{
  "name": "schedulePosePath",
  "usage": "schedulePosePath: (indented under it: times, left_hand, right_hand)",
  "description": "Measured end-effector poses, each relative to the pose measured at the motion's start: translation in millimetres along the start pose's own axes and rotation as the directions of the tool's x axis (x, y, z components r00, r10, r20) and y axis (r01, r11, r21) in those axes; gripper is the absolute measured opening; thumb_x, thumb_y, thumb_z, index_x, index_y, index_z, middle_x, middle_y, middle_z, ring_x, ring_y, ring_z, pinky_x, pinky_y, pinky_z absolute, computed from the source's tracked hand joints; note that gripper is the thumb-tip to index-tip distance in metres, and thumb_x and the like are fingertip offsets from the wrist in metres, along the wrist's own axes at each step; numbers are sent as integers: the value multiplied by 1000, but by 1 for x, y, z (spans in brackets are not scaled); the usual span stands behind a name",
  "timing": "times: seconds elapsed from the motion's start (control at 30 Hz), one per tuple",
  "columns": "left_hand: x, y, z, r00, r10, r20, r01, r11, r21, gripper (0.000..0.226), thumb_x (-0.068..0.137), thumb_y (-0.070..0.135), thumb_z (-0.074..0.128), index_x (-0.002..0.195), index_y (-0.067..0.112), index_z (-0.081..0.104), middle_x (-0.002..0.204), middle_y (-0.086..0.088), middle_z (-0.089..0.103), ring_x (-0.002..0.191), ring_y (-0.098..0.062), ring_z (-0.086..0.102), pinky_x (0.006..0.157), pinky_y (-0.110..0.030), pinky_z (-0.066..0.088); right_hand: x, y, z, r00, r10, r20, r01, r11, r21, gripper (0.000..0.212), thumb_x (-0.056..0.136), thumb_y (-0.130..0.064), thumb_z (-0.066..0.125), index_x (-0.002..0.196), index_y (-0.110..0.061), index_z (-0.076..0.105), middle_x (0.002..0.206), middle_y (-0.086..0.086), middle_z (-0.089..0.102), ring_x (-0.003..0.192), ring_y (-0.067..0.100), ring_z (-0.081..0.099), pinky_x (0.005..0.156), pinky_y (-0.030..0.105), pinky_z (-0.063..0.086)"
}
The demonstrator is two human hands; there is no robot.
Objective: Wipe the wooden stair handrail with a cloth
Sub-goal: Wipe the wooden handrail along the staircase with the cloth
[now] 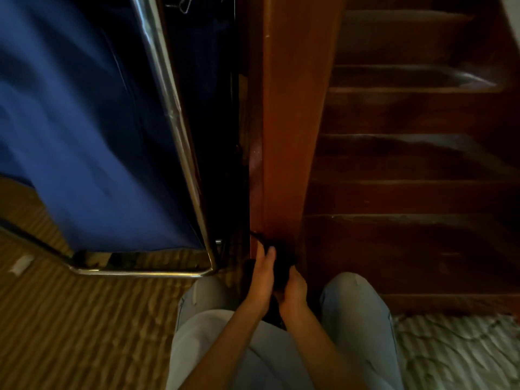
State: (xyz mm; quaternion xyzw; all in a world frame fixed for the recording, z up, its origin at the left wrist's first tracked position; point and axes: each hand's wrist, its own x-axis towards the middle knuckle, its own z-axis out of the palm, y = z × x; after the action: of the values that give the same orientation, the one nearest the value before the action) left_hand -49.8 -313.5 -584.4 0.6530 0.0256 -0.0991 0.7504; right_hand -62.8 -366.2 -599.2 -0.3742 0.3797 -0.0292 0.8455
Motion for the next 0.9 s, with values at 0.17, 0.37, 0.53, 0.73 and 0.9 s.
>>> schedulePosePath:
  times: [0.17, 0.37, 0.53, 0.73, 0.9]
  left_hand:
    - [-1, 7, 6, 987, 104, -125, -72, 969, 236, 46, 96, 2, 54, 141, 10, 44, 134, -5, 55, 125, -17, 53, 107, -32, 43]
    - [5, 17, -12, 990, 75, -115, -6, 860, 511, 29, 96, 10, 58, 125, 11, 60, 114, 0, 66, 109, -17, 63, 89, -24, 47]
    - [-9, 6, -15, 956, -186, -225, 224, 962, 156, 23, 95, 1, 55, 115, 4, 65, 116, -21, 67, 110, -33, 63, 102, -53, 46]
    - [-19, 66, -3, 936, -39, -351, 1, 994, -110, 20, 86, -3, 66, 104, 7, 67, 101, -15, 71, 91, -23, 68, 81, -31, 55]
    - [-29, 197, 20, 820, 508, -265, -541, 838, -69, 26, 83, -6, 67, 100, 14, 67, 89, 7, 75, 84, -4, 68, 74, -14, 52]
  right_hand:
    - [1, -15, 14, 976, 206, -66, -169, 915, 366, 45, 107, -28, 33, 142, -2, 43, 139, 24, 49, 126, 39, 48, 107, 44, 39]
    - [-4, -9, 18, 971, -151, -184, 204, 925, 319, 43, 97, -33, 58, 134, -18, 43, 131, 7, 55, 112, 23, 59, 85, 35, 52]
    - [4, 3, 34, 925, -231, -302, 271, 957, 100, 56, 93, -4, 61, 141, -3, 32, 138, 21, 46, 128, 37, 48, 109, 51, 39]
    - [-44, -36, 64, 833, -545, -96, 553, 828, 97, 35, 92, -5, 62, 116, -22, 44, 126, 11, 54, 116, 24, 58, 103, 40, 46]
    - [-121, -144, 125, 415, -906, 78, 894, 423, 149, 40, 88, -12, 71, 118, -1, 48, 119, 16, 58, 114, 27, 60, 102, 45, 46]
